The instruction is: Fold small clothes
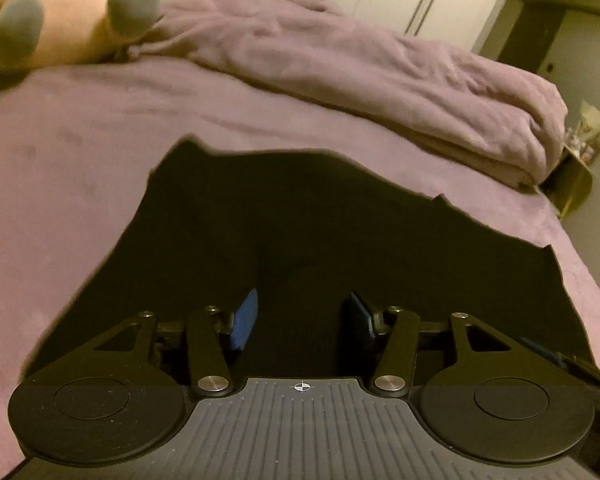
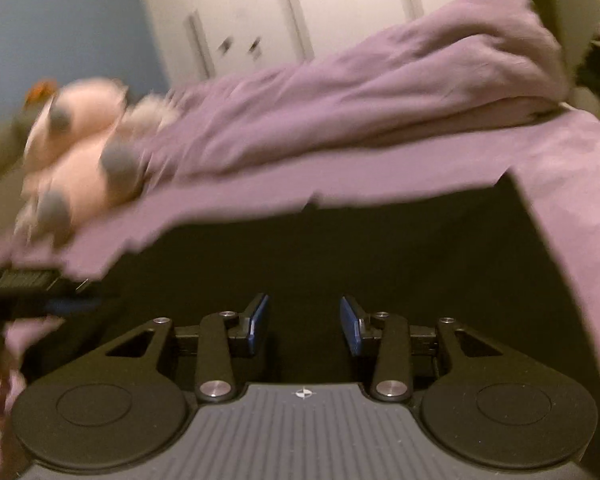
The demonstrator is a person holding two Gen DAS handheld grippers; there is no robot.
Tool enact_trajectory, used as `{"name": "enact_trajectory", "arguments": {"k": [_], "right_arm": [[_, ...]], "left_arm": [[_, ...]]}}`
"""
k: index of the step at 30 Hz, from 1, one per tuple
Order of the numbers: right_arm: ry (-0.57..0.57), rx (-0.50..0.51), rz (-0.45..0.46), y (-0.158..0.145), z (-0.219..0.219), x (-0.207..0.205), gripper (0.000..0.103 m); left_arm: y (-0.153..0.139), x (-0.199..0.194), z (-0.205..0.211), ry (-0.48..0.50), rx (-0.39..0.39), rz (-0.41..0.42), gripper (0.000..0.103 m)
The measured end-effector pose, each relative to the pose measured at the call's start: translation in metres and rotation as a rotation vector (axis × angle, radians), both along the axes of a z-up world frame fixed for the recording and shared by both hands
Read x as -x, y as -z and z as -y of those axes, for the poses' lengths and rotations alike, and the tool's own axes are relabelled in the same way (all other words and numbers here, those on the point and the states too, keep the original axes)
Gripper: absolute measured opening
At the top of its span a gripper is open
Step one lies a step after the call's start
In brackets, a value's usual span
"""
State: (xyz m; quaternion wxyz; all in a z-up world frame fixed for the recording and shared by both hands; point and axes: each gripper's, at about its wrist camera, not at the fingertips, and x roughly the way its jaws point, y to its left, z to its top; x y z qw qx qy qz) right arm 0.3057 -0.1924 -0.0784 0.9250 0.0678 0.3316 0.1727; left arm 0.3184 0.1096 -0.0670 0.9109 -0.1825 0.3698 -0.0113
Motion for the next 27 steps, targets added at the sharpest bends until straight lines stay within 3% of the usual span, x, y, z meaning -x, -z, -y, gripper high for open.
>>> {"name": "enact_trajectory", "arguments": {"k": [4,8,9,11,13,14,16,20,23,24,27], "right_arm": [[0.093,0.025,0.005,0.000,0.036,0.011,0.035],[0.218,0.008,-0.017,-0.005,0.089,0.022,0.026],[0.229,-0.011,-0.025,-0.008,0.098,0.027,0.020],[0.257,0.047,-0.008,-0.019,0.101,0.039,0.021],[0.274,0.136,0.012,-0.028,0.096,0.053,0.029],[0.259,0.113,0.001,-0.031,0.097,0.062,0.030],[0.208,0.066,-0.004,-0.035,0.094,0.073,0.030],[0.174,0.156,-0.046,-0.026,0.081,0.068,0.030],[0.205,0.218,-0.057,-0.018,0.085,0.068,0.027],[0.222,0.220,-0.056,-0.018,0.088,0.069,0.020],[0.329,0.298,-0.080,-0.022,0.090,0.069,0.022]], "left_arm": [[-0.005,0.010,-0.024,-0.037,0.038,0.009,0.036],[-0.011,0.028,-0.049,-0.112,0.023,-0.030,0.033],[-0.013,0.035,-0.055,-0.106,0.039,-0.033,0.033],[-0.021,0.045,-0.061,-0.106,0.035,-0.039,0.037],[-0.030,0.059,-0.063,-0.134,0.009,-0.039,0.059],[-0.032,0.065,-0.067,-0.151,0.016,-0.044,0.060],[-0.032,0.074,-0.072,-0.149,0.073,-0.061,0.060],[-0.024,0.085,-0.076,-0.114,0.163,-0.123,0.058],[-0.025,0.086,-0.077,-0.098,0.177,-0.135,0.058],[-0.025,0.087,-0.080,-0.100,0.197,-0.141,0.058],[-0.023,0.090,-0.091,-0.113,0.315,-0.157,0.058]]}}
